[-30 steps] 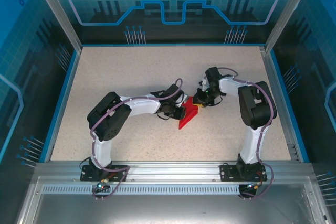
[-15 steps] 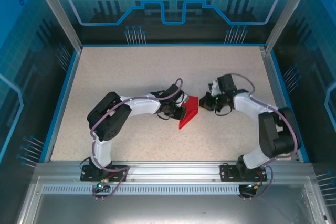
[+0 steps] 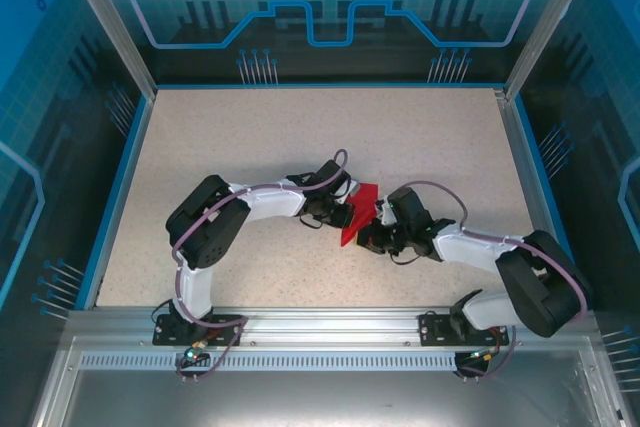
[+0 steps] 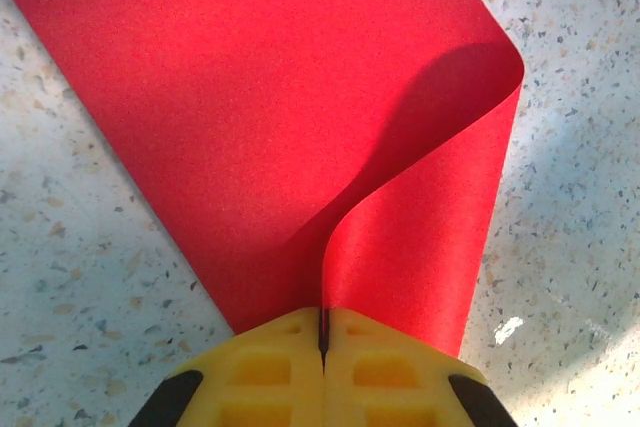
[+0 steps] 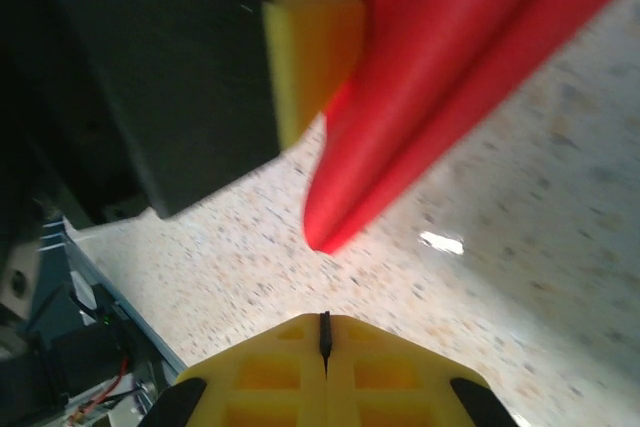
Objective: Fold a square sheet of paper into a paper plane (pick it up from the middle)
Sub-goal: Fold the triangle a second time at the center of the table.
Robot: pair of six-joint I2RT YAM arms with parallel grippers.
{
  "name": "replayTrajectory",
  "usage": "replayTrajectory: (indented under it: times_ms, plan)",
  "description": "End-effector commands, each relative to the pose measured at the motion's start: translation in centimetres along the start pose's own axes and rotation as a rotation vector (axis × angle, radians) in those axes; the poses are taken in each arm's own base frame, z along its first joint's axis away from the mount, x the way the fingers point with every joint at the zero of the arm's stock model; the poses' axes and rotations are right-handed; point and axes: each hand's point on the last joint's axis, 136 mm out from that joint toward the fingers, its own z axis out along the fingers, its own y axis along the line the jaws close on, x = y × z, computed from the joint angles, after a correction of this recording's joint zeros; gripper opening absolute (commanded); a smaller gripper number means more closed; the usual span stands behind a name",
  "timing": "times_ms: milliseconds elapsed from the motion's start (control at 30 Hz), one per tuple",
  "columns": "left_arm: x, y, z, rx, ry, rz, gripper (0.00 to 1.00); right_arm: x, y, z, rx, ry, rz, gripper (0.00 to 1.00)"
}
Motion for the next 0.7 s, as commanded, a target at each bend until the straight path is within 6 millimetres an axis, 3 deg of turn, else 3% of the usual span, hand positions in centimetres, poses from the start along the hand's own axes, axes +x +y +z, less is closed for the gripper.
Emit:
replayTrajectory:
  times_ms: [0,300,667]
  plan:
    - [1.2,1.0,0.8,-0.011,0.048,-0.019,0.05,-0.9,2.2,1.0,-0.065,-0.027,-0.011,0.00]
    - [1.3,1.0,0.8,-0.006,0.051,-0.025,0.05,-1.0,3.4,3.1,-0.088,-0.003,-0.018,0.00]
    - [1.5,1.1,1.0,-0.005,0.054,-0.023,0.05,-0.9,1.2,4.4,-0.024,-0.004,0.018,0.00]
